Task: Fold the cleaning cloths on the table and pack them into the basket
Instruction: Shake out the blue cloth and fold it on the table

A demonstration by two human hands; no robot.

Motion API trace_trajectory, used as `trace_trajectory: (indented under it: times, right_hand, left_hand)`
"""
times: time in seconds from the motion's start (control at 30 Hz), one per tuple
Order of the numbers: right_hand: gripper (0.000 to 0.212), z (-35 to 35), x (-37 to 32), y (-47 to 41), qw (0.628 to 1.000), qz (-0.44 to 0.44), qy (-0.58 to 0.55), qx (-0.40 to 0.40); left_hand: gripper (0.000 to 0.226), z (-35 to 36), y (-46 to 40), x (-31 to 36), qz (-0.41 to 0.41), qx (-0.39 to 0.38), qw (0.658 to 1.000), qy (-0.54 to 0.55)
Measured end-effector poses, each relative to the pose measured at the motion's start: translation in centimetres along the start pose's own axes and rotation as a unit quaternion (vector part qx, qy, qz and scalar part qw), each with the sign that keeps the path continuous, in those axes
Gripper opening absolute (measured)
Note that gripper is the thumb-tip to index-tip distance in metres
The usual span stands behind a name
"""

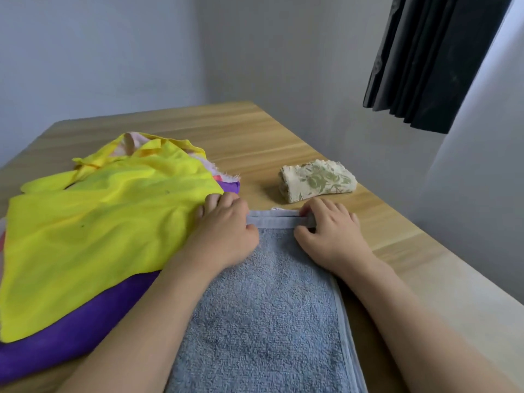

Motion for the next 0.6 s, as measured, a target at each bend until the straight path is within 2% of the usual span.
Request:
trace_trajectory:
  times: [0.1,0.17,0.3,0.4,0.47,0.6]
  right_hand:
    - [0.027,-0.9,0.0,0.0,1.000,-0.008,0.007,0.017]
    - [0.025,-0.8,0.2,-0.1,1.000,-0.007,0.009,0.021]
    - [0.013,-0.2,0.5,-0.5,0.997,-0.023,-0.046,0.054]
    - [0.014,0.5,0.9,-0.8,0.998,-0.022,-0.047,0.044]
    - [0.017,0.6,1.0,-1.1,0.998,-0.015,-0.042,0.033]
    - [0.026,0.8,0.6,-1.3,0.997,-0.050,-0.062,0.007]
  left_hand:
    - [0.013,-2.3,-0.4,0.4,0.072,0.019,0.992,0.101]
    - [0.011,-3.0,-0.4,0.0,0.073,0.040,0.988,0.131]
    - [0.015,-0.5,-1.0,-0.8,0.008,0.009,1.000,0.028]
    - [0.016,0.1,-1.1,-0.8,-0.009,0.029,1.000,0.001]
    - [0.017,-0.1,-1.0,-0.5,0.013,0.057,0.998,-0.013]
    - [0.027,-1.0,0.0,0.8,0.116,0.118,0.986,0.036]
Point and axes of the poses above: each hand's wrist, its own y-axis away from the middle knuckle, its own z-axis out of the palm, x = y × z, the point moved 8 cm from there along -y, towards the middle knuckle, and after that the axes turned 13 degrees about -x, right-handed, at the moved point
